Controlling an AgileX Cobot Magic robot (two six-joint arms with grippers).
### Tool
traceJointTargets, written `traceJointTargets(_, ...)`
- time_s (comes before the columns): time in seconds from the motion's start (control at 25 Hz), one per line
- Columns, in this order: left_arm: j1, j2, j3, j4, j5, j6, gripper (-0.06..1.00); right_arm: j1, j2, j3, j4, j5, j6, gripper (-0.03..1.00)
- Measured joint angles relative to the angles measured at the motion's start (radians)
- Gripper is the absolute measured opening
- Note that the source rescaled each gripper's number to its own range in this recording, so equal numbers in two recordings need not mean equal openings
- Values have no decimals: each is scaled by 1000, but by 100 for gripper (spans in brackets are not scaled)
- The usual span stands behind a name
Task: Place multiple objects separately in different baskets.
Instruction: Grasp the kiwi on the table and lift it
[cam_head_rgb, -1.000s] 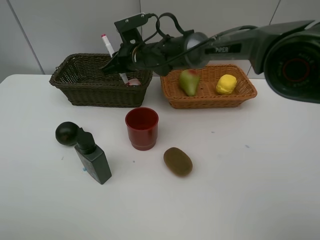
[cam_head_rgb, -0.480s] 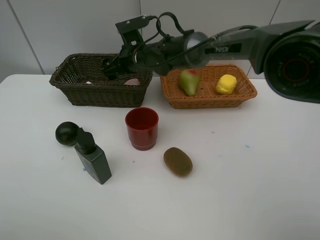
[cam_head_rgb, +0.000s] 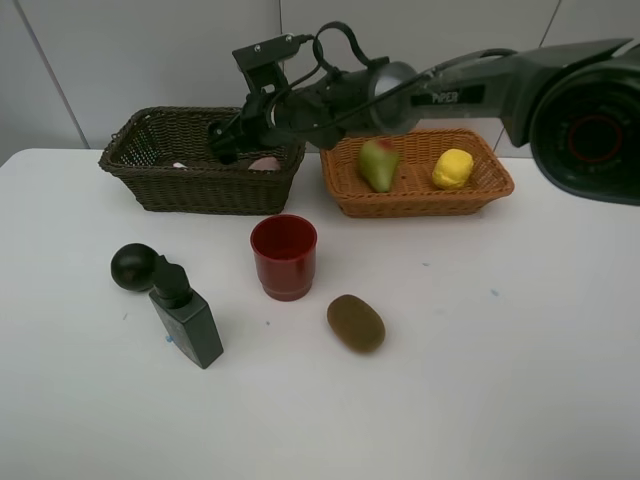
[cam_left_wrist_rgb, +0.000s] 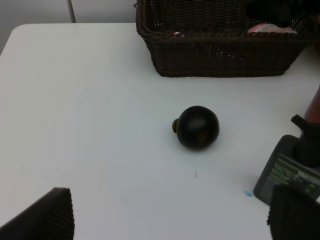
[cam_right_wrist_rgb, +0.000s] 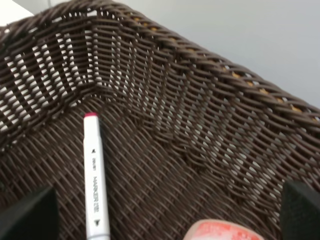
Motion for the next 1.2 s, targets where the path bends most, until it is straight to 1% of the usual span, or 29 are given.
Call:
traceJointTargets(0.2,0,0,0,0,0,0,100,0,-36,0,0,54,0,96)
traceJointTargets(0.32,0,0,0,0,0,0,100,0,-76,-1,0,102,0,96)
traceJointTargets(0.6,0,0,0,0,0,0,100,0,-200,-2,-12,263,0,96)
traceJointTargets(0.76,0,0,0,0,0,0,100,1,-275,-2,-29,397,0,96)
traceJointTargets(1.08,0,0,0,0,0,0,100,1,-427,-2,5,763,-6,96)
traceJointTargets(1.2,0,0,0,0,0,0,100,1,-469,-3,52,903,-33,96)
